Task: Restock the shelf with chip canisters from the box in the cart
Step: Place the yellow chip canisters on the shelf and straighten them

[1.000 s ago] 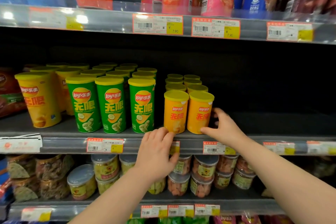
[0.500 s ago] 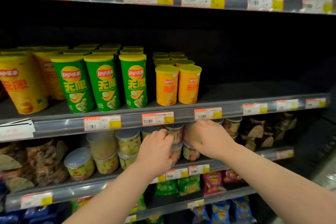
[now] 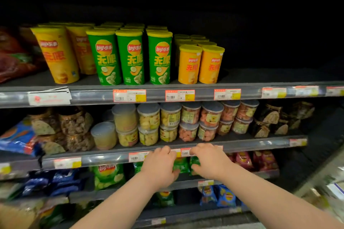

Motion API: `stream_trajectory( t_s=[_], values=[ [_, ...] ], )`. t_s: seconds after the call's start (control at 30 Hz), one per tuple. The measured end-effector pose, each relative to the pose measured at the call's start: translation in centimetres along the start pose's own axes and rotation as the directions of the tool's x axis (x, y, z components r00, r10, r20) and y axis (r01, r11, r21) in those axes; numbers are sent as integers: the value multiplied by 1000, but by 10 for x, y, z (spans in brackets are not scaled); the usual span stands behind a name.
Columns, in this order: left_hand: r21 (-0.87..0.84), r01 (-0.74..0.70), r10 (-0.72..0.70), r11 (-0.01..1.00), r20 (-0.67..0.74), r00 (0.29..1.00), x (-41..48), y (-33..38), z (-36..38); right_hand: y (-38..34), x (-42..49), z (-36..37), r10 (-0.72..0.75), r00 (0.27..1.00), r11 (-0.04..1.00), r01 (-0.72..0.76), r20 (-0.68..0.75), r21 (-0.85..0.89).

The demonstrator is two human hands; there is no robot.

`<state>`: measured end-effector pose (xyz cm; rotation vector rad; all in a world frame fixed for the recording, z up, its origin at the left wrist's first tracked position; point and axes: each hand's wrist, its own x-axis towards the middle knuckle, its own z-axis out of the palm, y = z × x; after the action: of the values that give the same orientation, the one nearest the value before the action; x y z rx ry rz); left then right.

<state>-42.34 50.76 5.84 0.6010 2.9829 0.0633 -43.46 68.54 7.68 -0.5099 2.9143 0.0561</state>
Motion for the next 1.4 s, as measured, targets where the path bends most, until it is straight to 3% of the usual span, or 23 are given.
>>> stream_trajectory(
  t_s=[0.47,0.8,1.0,1.2,1.4],
  values=[
    [-37,230,-219,973,182,958,-99,37,48,-29,-74,52,-123,971,991,112,204,67],
    [-30,418,-383,908,345,857,-220,71,91,-79,-145,111,-262,913,965,239,314,109],
    [-35,552,-499,833,384,777,-285,59,106,-126,-167,126,-352,865,936,330,358,125],
    [-67,596,-534,800,373,759,-315,37,108,-161,-162,118,-386,845,920,382,370,89],
    [-74,642,-587,763,337,736,-365,-29,97,-247,-138,112,-431,822,899,427,372,96]
  ],
)
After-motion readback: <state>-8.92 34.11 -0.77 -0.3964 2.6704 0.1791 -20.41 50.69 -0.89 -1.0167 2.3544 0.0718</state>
